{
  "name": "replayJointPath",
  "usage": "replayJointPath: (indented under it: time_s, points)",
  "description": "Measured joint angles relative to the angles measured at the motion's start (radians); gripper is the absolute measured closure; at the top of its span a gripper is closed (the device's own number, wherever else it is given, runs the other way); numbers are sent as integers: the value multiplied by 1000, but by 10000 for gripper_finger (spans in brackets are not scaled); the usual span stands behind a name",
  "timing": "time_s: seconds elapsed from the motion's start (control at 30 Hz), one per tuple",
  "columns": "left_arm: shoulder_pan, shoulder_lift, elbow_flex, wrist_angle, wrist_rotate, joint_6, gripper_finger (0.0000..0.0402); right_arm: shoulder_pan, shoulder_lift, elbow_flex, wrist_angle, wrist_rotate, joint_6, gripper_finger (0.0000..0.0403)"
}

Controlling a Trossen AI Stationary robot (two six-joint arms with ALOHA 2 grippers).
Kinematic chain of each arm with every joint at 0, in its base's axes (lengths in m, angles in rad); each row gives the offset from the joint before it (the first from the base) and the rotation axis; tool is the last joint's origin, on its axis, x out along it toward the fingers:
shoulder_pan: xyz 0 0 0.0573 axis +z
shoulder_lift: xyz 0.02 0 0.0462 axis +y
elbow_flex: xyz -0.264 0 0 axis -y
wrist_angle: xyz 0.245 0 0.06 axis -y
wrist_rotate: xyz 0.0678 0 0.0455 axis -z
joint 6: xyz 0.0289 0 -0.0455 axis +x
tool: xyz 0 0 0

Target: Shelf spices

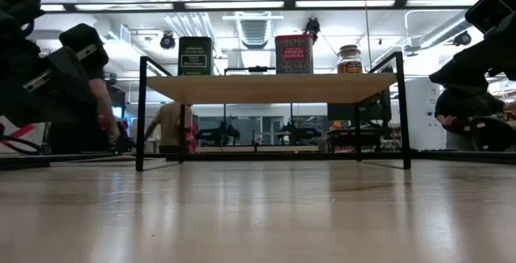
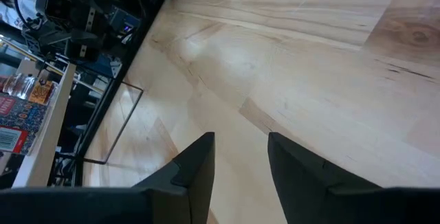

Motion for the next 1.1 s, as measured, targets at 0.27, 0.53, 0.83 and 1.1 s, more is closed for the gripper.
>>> replayJointPath:
  time_s: [0.27,0.53,0.83,1.1]
  points:
    - [0,0,0,0,0,0,294,0,0,0,0,0,0,204]
    - [0,0,0,0,0,0,304,0,0,0,0,0,0,204]
    - [0,0,0,0,0,0,294,0,0,0,0,0,0,204]
    - [0,0,0,0,0,0,279,0,0,0,0,0,0,204]
